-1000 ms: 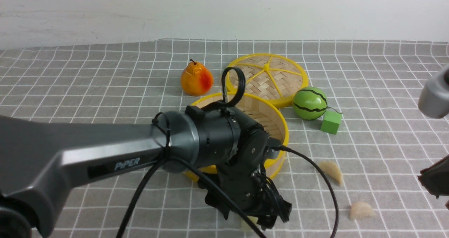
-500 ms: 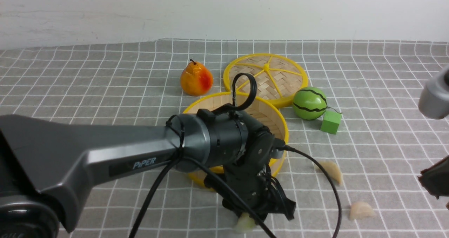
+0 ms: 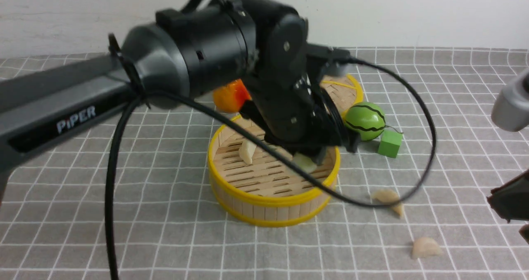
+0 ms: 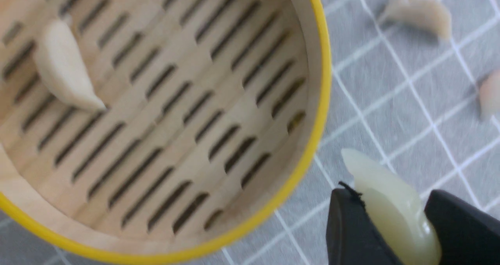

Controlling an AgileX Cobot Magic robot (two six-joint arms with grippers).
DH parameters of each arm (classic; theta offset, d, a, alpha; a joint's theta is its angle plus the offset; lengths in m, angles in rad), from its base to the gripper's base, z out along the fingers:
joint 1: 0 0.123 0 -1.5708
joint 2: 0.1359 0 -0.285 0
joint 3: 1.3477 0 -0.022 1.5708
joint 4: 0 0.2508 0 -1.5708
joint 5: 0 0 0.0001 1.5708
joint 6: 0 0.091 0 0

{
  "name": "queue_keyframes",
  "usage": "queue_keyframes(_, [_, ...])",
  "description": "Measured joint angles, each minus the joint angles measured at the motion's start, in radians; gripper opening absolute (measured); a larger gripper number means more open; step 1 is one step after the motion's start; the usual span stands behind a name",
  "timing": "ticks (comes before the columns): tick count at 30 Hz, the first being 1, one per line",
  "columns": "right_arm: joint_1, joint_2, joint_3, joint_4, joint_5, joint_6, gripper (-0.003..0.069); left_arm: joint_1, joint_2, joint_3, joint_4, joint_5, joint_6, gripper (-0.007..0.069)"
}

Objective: Put the dumplings into the steamer on the table with the grey tablecloth.
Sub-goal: 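Place the dumpling into the bamboo steamer basket with the left gripper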

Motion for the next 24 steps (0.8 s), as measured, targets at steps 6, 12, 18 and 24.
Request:
queue_keyframes(6, [0.0,0.0,0.0,-0.006,-0.059,0.0,0.0042,0.163,0.204,-0.216,-0.077,-0.001,0.005,0.0229])
queue_keyframes(12, [0.0,0.005,0.0,-0.007,-0.047,0.0,0.005,0.207,0.382,-0.304,-0.093,-0.024,0.005,0.0229])
queue_keyframes(18, [0.0,0.019,0.004,-0.017,-0.047,0.0,0.0057,0.212,0.416,-0.312,-0.105,-0.099,0.004,0.029])
queue_keyframes(24, [0.0,0.05,0.005,-0.074,-0.069,0.001,0.006,0.226,0.403,-0.318,-0.133,-0.063,0.004,0.0444])
